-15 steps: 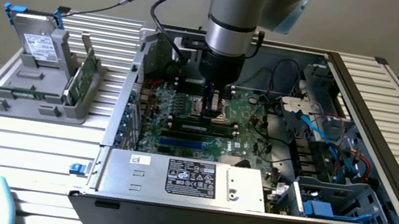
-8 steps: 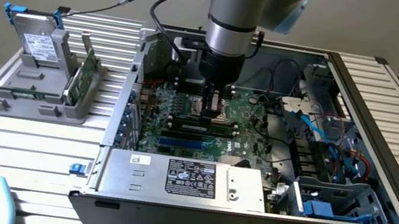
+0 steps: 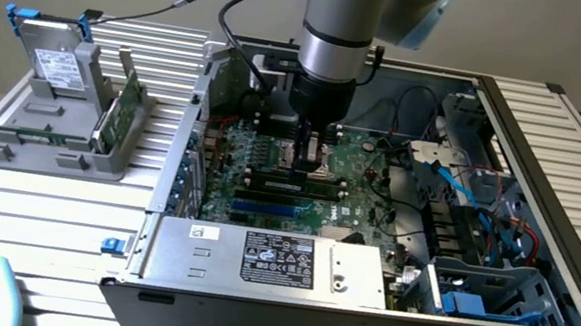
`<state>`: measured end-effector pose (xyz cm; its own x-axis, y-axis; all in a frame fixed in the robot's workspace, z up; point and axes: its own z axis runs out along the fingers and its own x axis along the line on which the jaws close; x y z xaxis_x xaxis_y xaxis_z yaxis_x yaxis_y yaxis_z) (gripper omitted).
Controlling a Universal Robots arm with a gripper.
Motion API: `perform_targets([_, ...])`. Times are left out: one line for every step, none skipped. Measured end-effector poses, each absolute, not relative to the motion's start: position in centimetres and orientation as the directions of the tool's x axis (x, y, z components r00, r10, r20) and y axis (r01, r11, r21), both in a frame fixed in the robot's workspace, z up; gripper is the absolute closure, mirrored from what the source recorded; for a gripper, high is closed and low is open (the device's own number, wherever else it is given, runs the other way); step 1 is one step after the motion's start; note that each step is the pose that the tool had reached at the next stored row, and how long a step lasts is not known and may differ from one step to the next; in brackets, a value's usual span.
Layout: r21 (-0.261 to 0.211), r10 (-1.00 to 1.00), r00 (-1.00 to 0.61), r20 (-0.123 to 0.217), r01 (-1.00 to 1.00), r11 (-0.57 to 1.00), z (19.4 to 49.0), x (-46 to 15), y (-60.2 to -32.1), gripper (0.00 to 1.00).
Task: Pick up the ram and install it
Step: 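Press down the ram until it locks into place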
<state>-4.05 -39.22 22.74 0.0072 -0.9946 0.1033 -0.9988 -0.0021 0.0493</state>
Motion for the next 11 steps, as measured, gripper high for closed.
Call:
perform_targets([0.049,-0.995,0.007,0.103,-0.999,-0.002,22.74,-4.05,-39.22,0.89])
perform_targets([0.049,-0.995,0.007,0.103,-0.999,-0.002,22.73,-4.05,-39.22,0.89])
perform_targets([0.049,-0.995,0.007,0.103,-0.999,-0.002,22.71,-4.06,-39.22,0.89])
perform_targets([0.049,-0.995,0.007,0.103,-0.999,-0.002,22.69,-4.07,-39.22,0.89])
perform_targets([0.049,-0.995,0.007,0.103,-0.999,-0.002,22.68,-4.07,-39.22,0.89])
perform_targets([0.049,-0.995,0.007,0.103,-0.999,-0.002,22.68,-4.07,-39.22,0.89])
perform_targets([0.049,-0.995,0.007,0.103,-0.999,-0.002,22.68,-4.07,-39.22,0.89])
perform_targets([0.049,-0.995,0.007,0.103,-0.999,-0.002,22.67,-4.07,-39.22,0.89])
perform_targets([0.049,-0.995,0.007,0.103,-0.999,-0.002,22.66,-4.07,-39.22,0.89])
perform_targets([0.049,-0.995,0.007,0.103,-0.999,-0.002,22.63,-4.07,-39.22,0.89])
perform_targets([0.049,-0.995,0.007,0.103,-0.999,-0.002,22.62,-4.07,-39.22,0.89])
